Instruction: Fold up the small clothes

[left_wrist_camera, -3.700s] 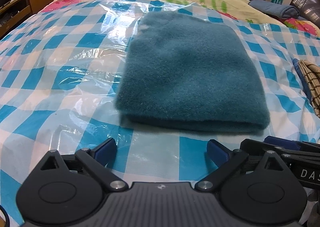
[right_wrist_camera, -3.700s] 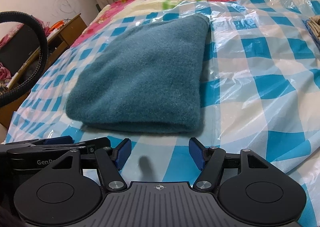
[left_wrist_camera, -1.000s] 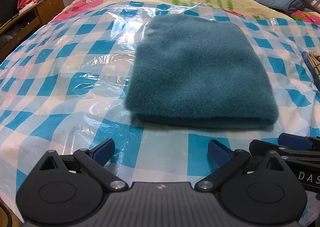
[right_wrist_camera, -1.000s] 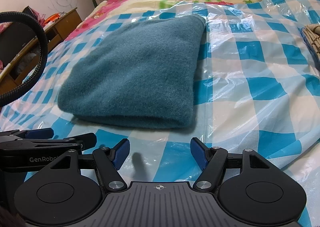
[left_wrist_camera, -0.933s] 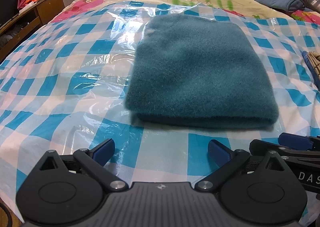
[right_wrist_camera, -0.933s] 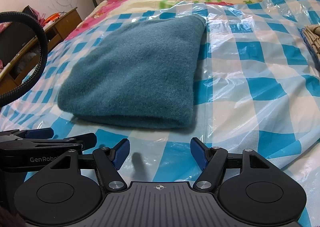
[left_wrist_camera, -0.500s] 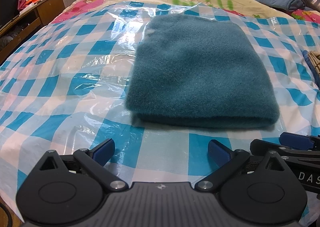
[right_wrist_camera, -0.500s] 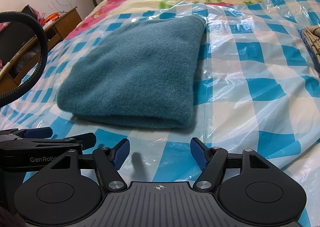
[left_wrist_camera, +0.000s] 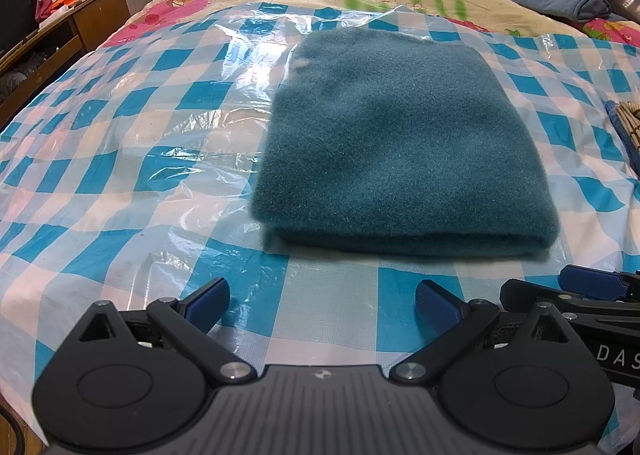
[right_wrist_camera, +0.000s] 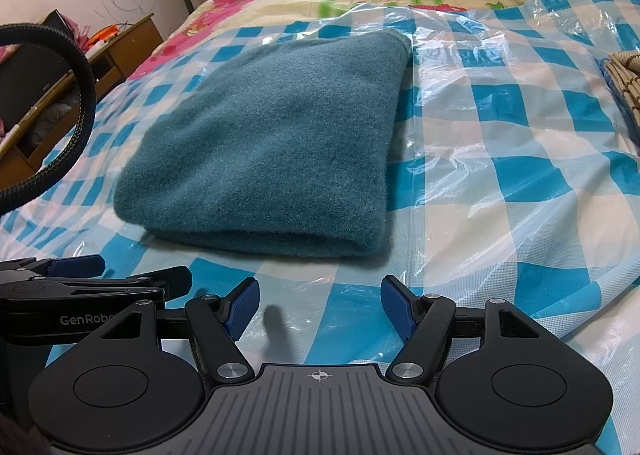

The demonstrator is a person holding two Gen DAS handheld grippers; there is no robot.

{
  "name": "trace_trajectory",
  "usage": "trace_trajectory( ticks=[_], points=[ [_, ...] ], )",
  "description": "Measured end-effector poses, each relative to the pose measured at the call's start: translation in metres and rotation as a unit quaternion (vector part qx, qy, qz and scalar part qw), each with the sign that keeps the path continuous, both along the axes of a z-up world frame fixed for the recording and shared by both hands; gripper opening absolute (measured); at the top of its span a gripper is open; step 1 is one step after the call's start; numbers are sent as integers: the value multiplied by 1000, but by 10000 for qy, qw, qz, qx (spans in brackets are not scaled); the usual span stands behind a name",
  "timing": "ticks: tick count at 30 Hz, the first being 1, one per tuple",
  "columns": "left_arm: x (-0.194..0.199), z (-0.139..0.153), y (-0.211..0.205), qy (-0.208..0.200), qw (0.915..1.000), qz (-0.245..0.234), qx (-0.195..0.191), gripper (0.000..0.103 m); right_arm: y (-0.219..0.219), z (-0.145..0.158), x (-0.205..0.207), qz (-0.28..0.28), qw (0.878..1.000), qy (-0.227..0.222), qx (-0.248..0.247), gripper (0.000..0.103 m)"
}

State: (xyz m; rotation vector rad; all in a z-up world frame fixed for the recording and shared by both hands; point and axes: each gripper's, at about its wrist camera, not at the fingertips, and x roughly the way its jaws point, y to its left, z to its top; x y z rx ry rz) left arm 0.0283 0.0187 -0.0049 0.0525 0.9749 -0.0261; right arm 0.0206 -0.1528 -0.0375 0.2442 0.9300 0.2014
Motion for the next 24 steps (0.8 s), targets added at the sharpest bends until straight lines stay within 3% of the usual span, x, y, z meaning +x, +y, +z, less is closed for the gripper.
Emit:
trace_trajectory(
  ticks=[24],
  points=[
    [-1, 1, -1, -31, 10000, 4, 62, 103, 0, 0, 0, -2, 10000, -1, -5, 68]
  ],
)
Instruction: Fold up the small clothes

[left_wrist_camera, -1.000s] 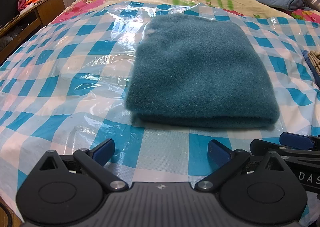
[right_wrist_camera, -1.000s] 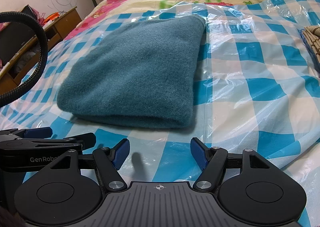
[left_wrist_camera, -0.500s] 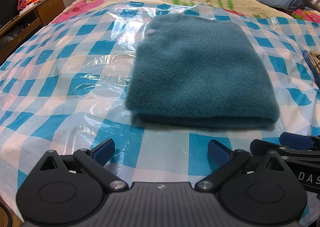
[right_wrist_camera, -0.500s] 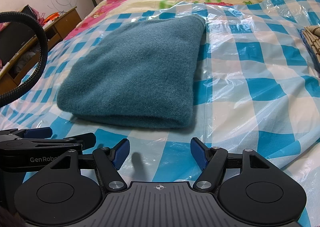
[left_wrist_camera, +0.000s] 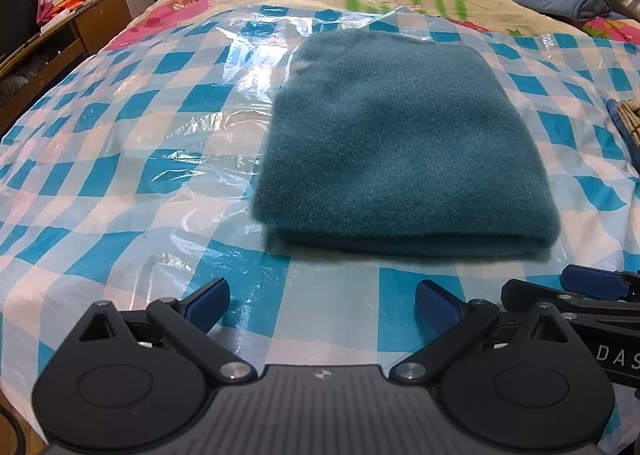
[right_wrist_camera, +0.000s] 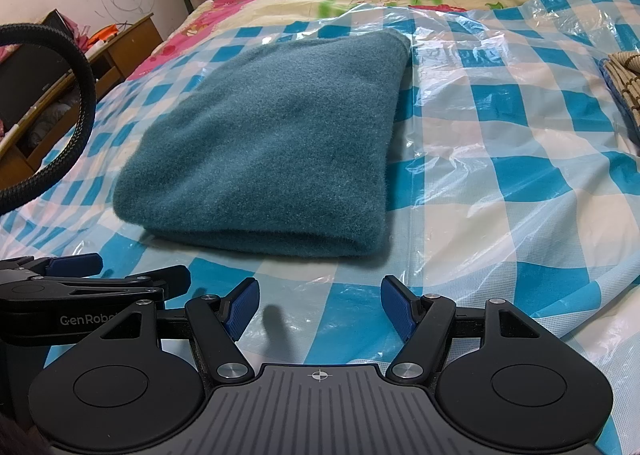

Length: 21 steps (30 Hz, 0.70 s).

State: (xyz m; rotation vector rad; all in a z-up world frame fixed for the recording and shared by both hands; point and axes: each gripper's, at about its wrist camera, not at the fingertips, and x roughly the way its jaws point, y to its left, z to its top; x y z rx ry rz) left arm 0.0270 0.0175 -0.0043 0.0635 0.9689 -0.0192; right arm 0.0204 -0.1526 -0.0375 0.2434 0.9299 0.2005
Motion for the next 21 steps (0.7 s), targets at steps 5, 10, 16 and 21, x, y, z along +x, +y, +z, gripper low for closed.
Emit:
trace_trajectory(
  ticks=[5, 10, 16, 21],
  points=[
    [0, 0, 0, -6, 10000, -1, 5, 103, 0, 0, 0, -1, 10000, -1, -1, 68],
    [0, 0, 0, -4, 10000, 7, -2, 103, 0, 0, 0, -1, 10000, -1, -1, 68],
    [0, 1, -1, -17, 10000, -5, 15, 103, 0, 0, 0, 2, 10000, -1, -6, 68],
    [0, 1, -1, -27, 10000, 3, 22, 103, 0, 0, 0, -1, 10000, 0, -3, 68]
  ],
)
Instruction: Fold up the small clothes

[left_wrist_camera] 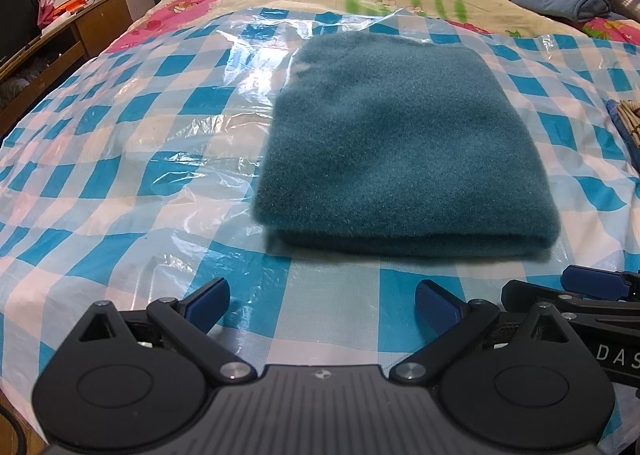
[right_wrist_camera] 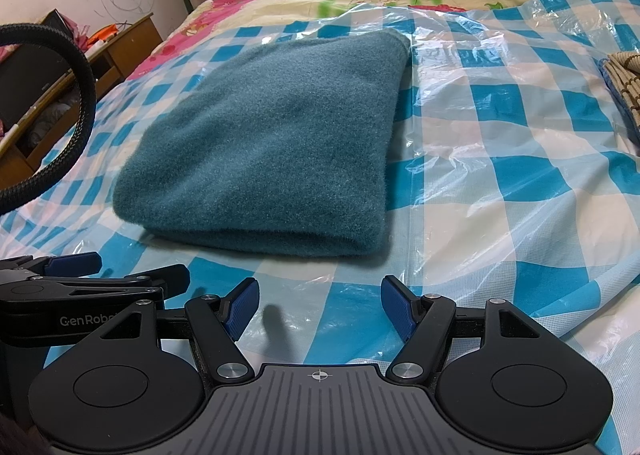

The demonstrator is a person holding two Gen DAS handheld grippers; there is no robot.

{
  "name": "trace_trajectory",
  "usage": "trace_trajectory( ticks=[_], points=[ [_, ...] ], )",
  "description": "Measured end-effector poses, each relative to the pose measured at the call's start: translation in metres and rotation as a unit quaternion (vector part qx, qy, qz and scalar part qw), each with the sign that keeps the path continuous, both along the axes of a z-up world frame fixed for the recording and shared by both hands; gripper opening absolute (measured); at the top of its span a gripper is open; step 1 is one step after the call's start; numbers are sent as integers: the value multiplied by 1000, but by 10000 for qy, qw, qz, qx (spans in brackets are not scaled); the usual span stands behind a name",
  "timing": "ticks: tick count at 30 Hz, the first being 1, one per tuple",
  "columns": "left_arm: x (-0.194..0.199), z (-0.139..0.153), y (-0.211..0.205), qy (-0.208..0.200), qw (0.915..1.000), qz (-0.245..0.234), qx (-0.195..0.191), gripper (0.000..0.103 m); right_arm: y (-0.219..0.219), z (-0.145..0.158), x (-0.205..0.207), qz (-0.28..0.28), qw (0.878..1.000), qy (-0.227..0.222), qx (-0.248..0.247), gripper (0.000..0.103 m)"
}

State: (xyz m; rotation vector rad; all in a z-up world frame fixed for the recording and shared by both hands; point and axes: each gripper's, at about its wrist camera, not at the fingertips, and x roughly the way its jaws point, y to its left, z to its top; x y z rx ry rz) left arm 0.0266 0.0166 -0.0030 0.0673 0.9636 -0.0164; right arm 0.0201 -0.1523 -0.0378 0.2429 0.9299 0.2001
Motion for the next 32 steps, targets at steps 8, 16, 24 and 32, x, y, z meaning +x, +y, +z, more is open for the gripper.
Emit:
trace_trajectory(
  ticks=[8, 16, 24, 32],
  points=[
    [0, 0, 0, -4, 10000, -1, 1, 103, 0, 0, 0, 0, 10000, -2, -4, 69],
    [0, 1, 1, -7, 10000, 15, -4, 103, 0, 0, 0, -1, 10000, -3, -3, 69],
    [0, 1, 2, -37, 10000, 85, -31, 103, 0, 0, 0, 10, 10000, -8, -14, 73],
    [0, 0, 4, 26, 9999, 124, -109, 103, 0, 0, 0, 11, 10000, -10, -18, 75]
  ],
)
